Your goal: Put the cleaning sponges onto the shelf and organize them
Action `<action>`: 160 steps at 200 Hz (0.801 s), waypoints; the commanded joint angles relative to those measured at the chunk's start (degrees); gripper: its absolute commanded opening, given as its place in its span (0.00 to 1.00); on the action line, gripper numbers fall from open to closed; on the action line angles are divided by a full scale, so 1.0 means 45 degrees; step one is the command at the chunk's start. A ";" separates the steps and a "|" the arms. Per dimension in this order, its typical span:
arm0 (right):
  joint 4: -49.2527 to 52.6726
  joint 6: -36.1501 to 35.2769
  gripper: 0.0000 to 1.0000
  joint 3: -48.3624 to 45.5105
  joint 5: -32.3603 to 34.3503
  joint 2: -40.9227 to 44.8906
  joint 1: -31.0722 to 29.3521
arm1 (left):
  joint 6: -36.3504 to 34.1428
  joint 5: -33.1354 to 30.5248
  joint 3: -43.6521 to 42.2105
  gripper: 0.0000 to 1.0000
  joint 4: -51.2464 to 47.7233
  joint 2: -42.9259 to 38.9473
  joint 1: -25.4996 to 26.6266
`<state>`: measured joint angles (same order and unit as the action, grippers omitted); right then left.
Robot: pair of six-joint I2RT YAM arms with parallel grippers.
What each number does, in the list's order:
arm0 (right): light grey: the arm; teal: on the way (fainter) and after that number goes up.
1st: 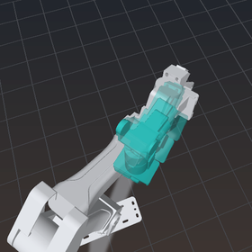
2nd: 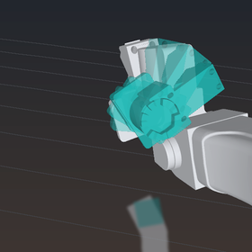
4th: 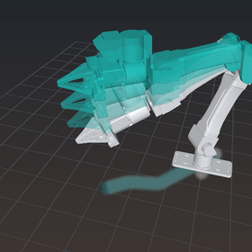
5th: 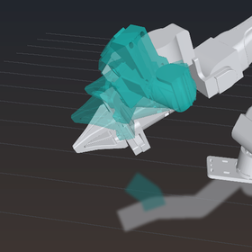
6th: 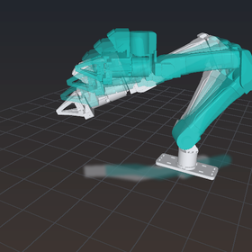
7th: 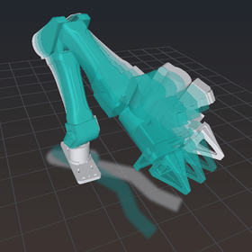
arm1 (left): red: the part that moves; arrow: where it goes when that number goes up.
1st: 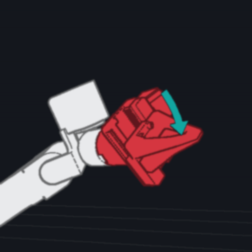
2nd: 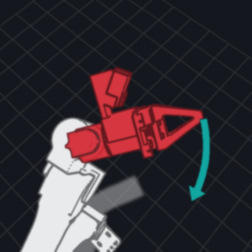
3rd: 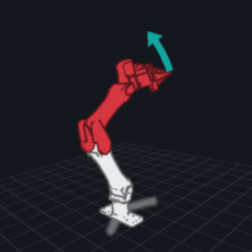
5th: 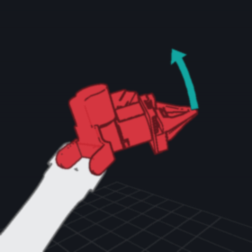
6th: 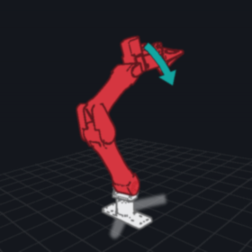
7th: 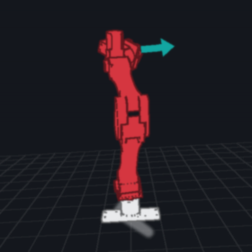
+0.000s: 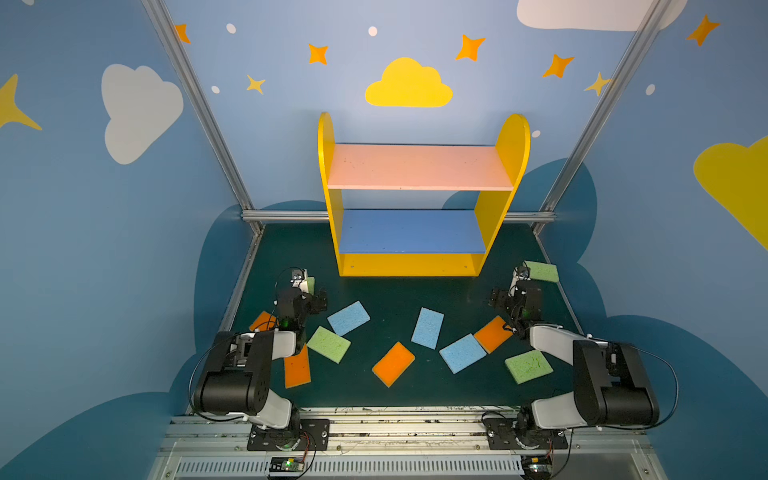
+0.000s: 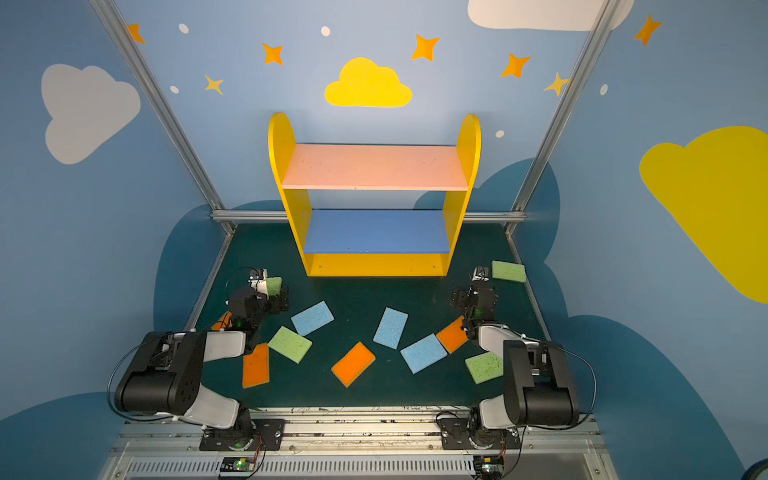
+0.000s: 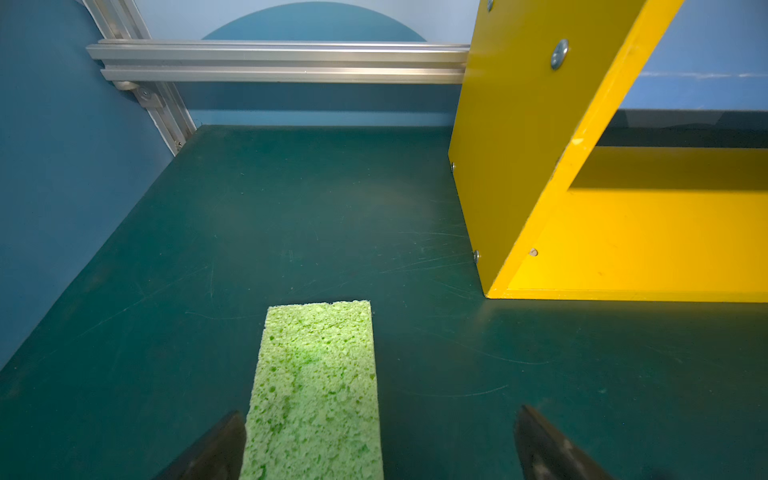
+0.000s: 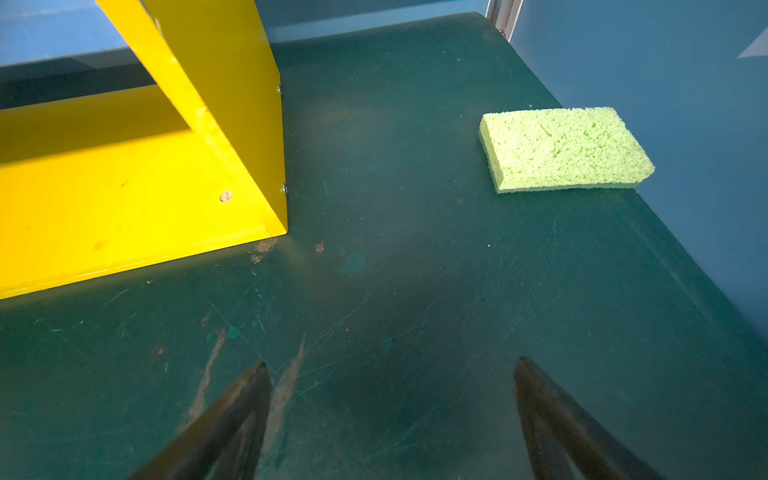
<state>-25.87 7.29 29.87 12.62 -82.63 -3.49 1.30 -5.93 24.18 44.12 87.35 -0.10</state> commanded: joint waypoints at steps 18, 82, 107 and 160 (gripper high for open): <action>-0.0067 0.0088 0.90 -0.0075 0.0084 -0.0012 -0.0022 | -0.0106 0.0125 -0.0062 1.00 -0.0075 -0.0002 0.0021; -0.0075 0.0091 0.90 -0.0075 0.0081 -0.0017 -0.0035 | -0.0094 0.0127 -0.0071 1.00 -0.0058 -0.0014 0.0006; -0.0072 0.0097 0.90 -0.0076 0.0081 -0.0017 -0.0026 | -0.0094 0.0127 -0.0096 1.00 -0.0057 -0.0017 -0.0017; -0.0019 0.0081 0.90 -0.0059 0.0047 -0.0017 -0.0007 | -0.0035 0.0342 -0.0058 1.00 -0.0116 -0.0007 -0.0107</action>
<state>-25.87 7.29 29.87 12.62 -82.63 -3.46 1.30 -5.72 24.18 44.10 87.35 -0.14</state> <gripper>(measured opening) 0.901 0.997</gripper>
